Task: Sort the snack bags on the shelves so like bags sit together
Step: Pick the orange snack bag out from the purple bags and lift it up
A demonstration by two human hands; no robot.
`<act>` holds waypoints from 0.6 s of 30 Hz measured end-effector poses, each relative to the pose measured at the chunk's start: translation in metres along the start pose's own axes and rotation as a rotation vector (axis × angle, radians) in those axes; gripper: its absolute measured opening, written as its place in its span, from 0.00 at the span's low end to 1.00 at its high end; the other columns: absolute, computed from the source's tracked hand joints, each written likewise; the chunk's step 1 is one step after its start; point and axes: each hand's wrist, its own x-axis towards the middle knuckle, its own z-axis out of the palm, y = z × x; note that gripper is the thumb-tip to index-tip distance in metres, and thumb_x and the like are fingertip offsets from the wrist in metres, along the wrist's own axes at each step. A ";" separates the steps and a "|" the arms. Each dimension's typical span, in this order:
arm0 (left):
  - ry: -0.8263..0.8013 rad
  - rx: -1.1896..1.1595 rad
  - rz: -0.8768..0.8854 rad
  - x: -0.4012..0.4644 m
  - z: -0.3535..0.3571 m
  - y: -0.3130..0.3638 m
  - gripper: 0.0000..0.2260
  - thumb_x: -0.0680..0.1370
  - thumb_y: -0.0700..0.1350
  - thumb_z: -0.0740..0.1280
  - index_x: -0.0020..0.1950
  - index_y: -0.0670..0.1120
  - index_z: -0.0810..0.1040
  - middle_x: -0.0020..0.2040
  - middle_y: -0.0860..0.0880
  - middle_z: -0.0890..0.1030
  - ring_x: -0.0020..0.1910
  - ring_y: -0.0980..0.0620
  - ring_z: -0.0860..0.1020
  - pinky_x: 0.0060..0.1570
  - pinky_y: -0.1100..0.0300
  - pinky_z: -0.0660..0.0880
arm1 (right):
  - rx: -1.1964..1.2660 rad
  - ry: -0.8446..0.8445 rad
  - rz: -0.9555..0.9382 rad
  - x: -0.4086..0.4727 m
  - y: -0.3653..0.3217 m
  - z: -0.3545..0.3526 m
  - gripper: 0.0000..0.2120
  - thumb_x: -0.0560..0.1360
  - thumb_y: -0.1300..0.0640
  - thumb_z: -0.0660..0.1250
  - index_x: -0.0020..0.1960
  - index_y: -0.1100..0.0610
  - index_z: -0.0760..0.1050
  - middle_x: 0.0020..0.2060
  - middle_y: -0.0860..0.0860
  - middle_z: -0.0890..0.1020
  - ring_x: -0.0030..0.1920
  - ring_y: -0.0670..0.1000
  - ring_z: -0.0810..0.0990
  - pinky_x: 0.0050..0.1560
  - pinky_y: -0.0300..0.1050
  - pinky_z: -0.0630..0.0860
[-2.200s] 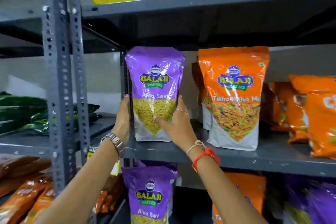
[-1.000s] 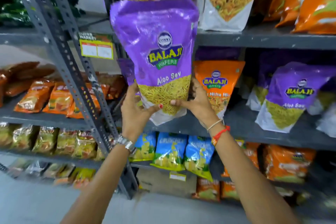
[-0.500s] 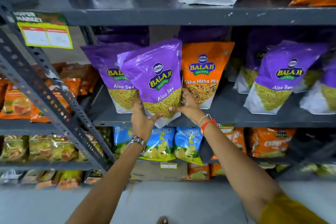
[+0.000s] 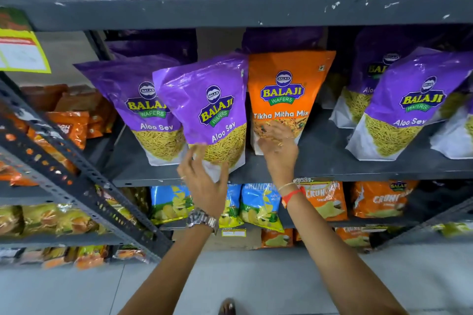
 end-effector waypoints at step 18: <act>-0.505 -0.491 -0.663 0.027 0.133 0.040 0.33 0.69 0.48 0.66 0.70 0.39 0.57 0.66 0.38 0.71 0.59 0.50 0.71 0.61 0.55 0.68 | -0.185 -0.198 0.388 0.068 0.031 -0.067 0.36 0.64 0.59 0.78 0.67 0.56 0.64 0.60 0.52 0.77 0.63 0.53 0.75 0.67 0.54 0.73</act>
